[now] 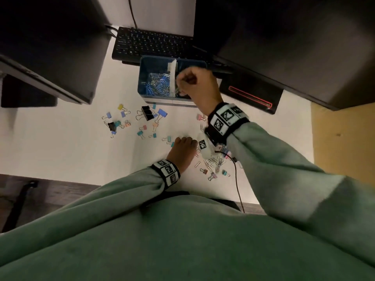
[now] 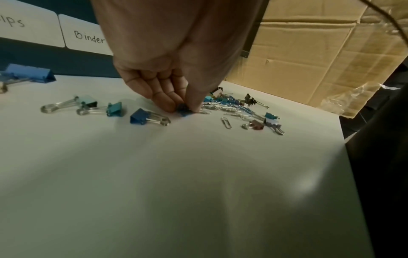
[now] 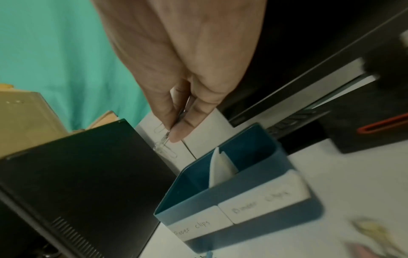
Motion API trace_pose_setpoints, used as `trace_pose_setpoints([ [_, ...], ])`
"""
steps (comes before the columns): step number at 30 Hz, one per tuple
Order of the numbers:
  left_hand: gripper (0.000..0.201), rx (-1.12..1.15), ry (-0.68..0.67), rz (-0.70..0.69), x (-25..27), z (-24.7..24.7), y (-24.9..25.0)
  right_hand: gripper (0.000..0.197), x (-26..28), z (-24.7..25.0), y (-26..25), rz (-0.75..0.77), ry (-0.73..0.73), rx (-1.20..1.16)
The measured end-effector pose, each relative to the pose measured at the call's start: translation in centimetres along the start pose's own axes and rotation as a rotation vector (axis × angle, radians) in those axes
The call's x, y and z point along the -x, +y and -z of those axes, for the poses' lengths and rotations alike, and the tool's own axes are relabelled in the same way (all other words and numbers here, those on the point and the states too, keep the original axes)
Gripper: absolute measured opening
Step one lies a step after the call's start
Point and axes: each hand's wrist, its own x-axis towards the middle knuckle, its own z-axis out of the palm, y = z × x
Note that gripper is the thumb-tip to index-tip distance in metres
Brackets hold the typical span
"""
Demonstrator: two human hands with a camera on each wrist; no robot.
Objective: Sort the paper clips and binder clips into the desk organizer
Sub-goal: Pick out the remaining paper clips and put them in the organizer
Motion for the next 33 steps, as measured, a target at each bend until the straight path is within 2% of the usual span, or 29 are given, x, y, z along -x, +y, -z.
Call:
trace_pose_setpoints([
  [3,0.012,-0.001,-0.025,-0.058,0.1,-0.6,-0.9,0.001,-3.7,-3.1,0.0,0.0,-0.003,0.102],
  [5,0.008,0.041,-0.052,-0.063,-0.1,-0.2,-1.2,0.012,-4.5,-3.8,0.4,-0.034,-0.069,0.257],
  [7,0.01,0.14,-0.046,-0.06,-0.2,0.3,-1.6,0.023,-3.7,-2.8,0.9,0.002,-0.114,0.391],
  [10,0.005,0.396,0.017,-0.041,0.7,2.5,-2.3,0.022,0.2,0.5,2.9,0.109,-0.066,0.434],
  [12,0.006,0.59,0.061,0.014,1.6,4.9,-3.4,0.016,4.2,2.8,5.1,0.056,-0.068,0.461],
  [14,0.005,0.74,0.136,0.08,2.3,7.6,-5.2,0.012,8.5,4.3,7.7,-0.048,-0.169,0.535],
  [17,0.007,0.871,0.38,0.226,1.7,11.3,-9.1,0.019,14.2,4.8,11.6,-0.126,-0.386,0.77],
  [19,0.008,0.839,0.527,0.339,0.0,12.9,-11.9,0.039,16.4,4.5,13.6,-0.142,-0.474,0.923],
  [21,0.005,0.706,0.573,0.43,-2.4,13.8,-14.4,0.049,17.2,3.9,14.8,-0.134,-0.44,0.984],
  [25,0.021,0.555,0.522,0.486,-5.3,13.6,-15.7,0.029,16.3,2.5,14.6,-0.056,-0.341,1.014],
  [28,0.015,0.498,0.591,0.359,-4.1,12.0,-12.1,0.021,14.9,2.0,14.2,-0.101,-0.314,0.928],
  [29,0.012,0.504,0.542,0.296,-3.2,10.8,-10.3,0.018,14.5,2.0,14.2,-0.12,-0.303,0.887],
  [30,0.013,0.501,0.421,0.236,-2.3,9.3,-8.5,0.014,14.1,2.1,14.2,-0.137,-0.295,0.844],
  [33,0.034,0.402,0.013,0.127,-0.1,4.4,-3.8,0.008,13.4,2.7,14.2,-0.169,-0.253,0.662],
])
